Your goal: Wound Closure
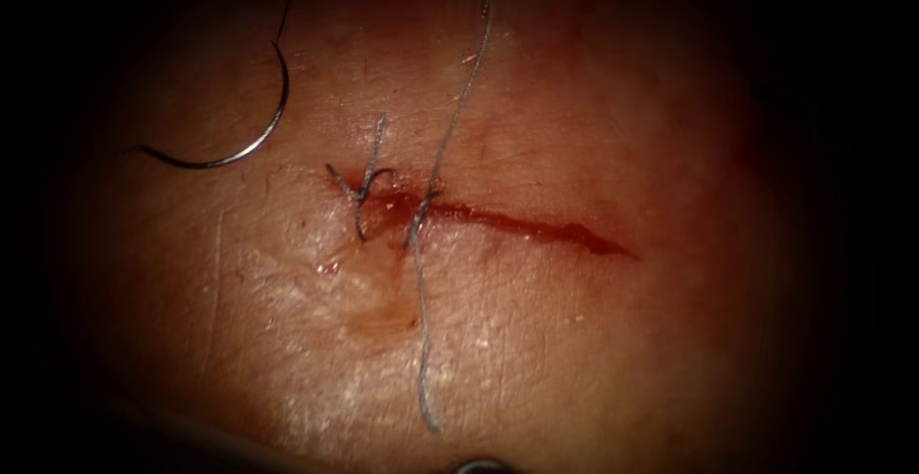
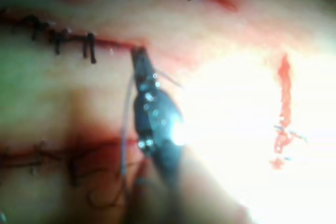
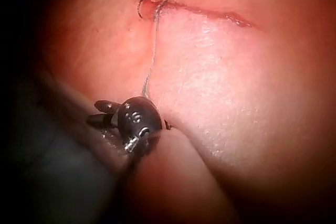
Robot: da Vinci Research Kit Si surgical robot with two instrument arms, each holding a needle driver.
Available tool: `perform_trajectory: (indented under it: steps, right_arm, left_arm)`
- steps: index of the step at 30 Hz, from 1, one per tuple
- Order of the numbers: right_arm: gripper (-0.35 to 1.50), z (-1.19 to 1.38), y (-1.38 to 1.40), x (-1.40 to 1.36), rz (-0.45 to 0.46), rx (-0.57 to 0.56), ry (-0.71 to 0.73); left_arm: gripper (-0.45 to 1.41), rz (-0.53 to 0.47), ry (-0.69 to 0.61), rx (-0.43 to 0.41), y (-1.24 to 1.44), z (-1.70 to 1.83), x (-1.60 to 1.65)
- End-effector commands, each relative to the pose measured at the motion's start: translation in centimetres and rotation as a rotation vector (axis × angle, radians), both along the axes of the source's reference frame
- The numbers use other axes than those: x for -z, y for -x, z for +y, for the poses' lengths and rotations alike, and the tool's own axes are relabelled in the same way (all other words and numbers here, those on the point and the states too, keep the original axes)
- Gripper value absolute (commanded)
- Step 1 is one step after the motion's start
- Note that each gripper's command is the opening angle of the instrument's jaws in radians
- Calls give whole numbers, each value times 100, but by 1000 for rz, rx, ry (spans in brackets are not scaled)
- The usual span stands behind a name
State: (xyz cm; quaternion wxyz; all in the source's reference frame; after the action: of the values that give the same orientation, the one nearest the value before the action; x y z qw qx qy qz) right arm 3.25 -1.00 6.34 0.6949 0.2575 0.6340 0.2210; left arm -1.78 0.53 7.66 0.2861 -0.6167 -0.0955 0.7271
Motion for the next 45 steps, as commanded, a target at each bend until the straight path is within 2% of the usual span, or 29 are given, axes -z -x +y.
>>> perform_trajectory:
  steps: [1,4,7,9,13,16,19,26,32,34,39,42,43,45]
  right_arm:
    - [51,24,-2,16,8,-9,12]
    - [51,68,9,28,13,-47,24]
    - [56,103,13,24,1,-75,39]
    - [56,138,14,-3,-30,-112,40]
    - [59,165,17,-36,-55,-132,50]
    - [51,186,19,-52,-71,-152,54]
    - [44,196,16,-59,-79,-162,59]
    - [27,229,-9,-78,-90,-209,69]
    - [-1,249,-10,-102,-68,-251,78]
    - [-13,255,-2,-106,-30,-271,74]
    - [-26,252,7,-107,85,-291,-18]
    - [-26,247,10,-108,167,-277,-95]
    - [-25,245,11,-109,219,-272,-132]
    - [-21,239,12,-111,285,-223,-188]
  left_arm:
    - [-45,-13,-1,5,-2,-11,0]
    - [-45,-35,-8,8,-16,-32,23]
    - [-45,-46,-15,-1,-25,-60,44]
    - [-45,-63,-19,-13,-32,-94,69]
    - [-45,-85,-17,5,-45,-125,94]
    - [-45,-87,-9,12,-46,-150,103]
    - [-45,-84,-5,11,-45,-163,107]
    - [-45,-108,10,33,-50,-205,107]
    - [-45,-142,-17,71,-61,-241,94]
    - [-45,-148,-17,82,-62,-248,88]
    - [-45,-159,-34,102,-61,-258,71]
    - [-45,-161,-36,111,-60,-264,59]
    - [-45,-165,-40,114,-60,-266,52]
    - [-45,-169,-49,120,-61,-265,43]
